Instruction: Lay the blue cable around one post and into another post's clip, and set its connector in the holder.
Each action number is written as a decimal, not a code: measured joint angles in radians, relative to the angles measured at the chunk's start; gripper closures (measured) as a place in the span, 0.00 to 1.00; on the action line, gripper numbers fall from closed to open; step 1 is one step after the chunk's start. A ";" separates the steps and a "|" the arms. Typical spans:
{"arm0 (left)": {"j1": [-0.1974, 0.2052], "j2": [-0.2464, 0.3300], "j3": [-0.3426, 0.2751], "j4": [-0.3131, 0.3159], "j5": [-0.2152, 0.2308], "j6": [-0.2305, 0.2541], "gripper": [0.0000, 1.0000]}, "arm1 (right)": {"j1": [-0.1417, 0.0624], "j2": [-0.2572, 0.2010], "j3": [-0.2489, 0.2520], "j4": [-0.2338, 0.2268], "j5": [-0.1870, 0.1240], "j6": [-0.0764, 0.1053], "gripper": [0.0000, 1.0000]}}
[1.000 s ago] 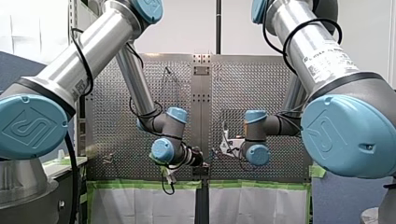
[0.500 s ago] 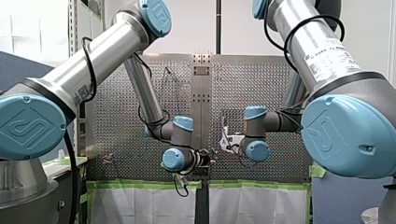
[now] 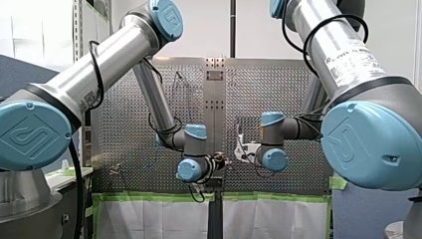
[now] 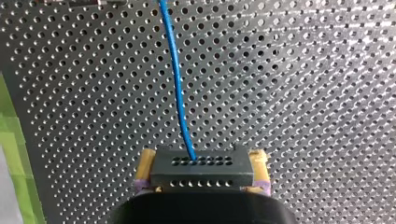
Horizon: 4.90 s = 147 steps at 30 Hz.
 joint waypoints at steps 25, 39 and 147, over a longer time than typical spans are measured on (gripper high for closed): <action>-0.014 -0.048 0.027 0.163 -0.050 0.212 1.00 | -0.087 0.043 -0.014 -0.021 0.029 0.008 0.98; 0.019 -0.166 0.090 0.154 -0.058 0.248 1.00 | -0.124 0.159 -0.104 0.010 0.025 0.011 0.98; 0.180 -0.296 0.423 -0.047 0.042 0.386 1.00 | -0.323 0.322 -0.315 0.091 -0.079 0.001 0.98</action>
